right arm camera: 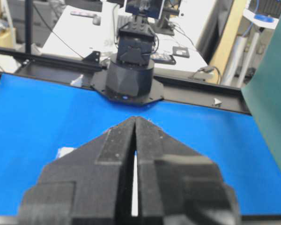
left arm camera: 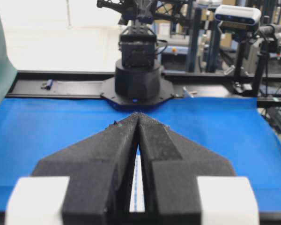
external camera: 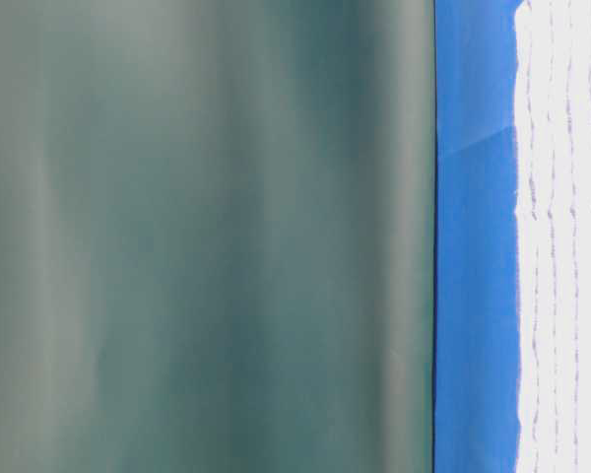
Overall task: Fold the blue towel.
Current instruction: 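Move both grippers to the towel's top corners and grasp them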
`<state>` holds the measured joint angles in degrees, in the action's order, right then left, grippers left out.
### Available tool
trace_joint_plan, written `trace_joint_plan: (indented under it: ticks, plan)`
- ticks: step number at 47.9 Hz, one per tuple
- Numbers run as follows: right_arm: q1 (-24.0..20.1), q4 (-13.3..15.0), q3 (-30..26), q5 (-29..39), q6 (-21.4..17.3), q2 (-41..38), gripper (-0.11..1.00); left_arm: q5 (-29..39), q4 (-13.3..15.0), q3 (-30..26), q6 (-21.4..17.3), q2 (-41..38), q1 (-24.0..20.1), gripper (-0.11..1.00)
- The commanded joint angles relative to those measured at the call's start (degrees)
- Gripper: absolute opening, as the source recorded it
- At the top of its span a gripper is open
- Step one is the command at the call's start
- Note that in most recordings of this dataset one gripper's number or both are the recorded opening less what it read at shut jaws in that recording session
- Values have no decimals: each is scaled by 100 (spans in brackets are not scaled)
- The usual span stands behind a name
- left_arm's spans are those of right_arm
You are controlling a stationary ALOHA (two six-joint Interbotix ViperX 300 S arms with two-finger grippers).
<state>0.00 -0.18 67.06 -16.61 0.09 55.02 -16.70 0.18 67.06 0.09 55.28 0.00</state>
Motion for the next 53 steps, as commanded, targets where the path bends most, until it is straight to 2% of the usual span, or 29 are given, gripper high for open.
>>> trace_joint_plan:
  ticks: [1,8,12,23,30,33,41,45,47,53]
  plan:
    - [70,9,-88,-35,9,-53,18,26,185,-97,-53,-62,-18,0]
    - [439,-35,-185,483,-53,-220,18,9,185,-97,-53,-229,-123,0]
    - [668,-79,-193,703,-53,-378,18,18,202,-88,-35,-457,-334,0]
    - [1397,-334,-132,773,-158,-967,18,149,193,-123,0,-1213,-1037,0]
    - [1846,-378,-149,773,-229,-1626,18,176,211,-167,18,-1705,-1248,3]
    - [1960,-387,-167,747,-237,-1934,28,176,220,-202,35,-1986,-1354,12]
    - [2180,-545,-211,483,-246,-2839,69,176,237,-316,44,-2769,-1652,60]
    - [2224,-624,-211,237,-246,-3261,84,167,237,-387,44,-3199,-1811,81]
    - [2232,-659,-211,105,-255,-3454,84,149,237,-404,44,-3366,-1890,86]
    - [2241,-835,-220,-316,-255,-4069,81,9,237,-404,44,-3832,-2153,82]
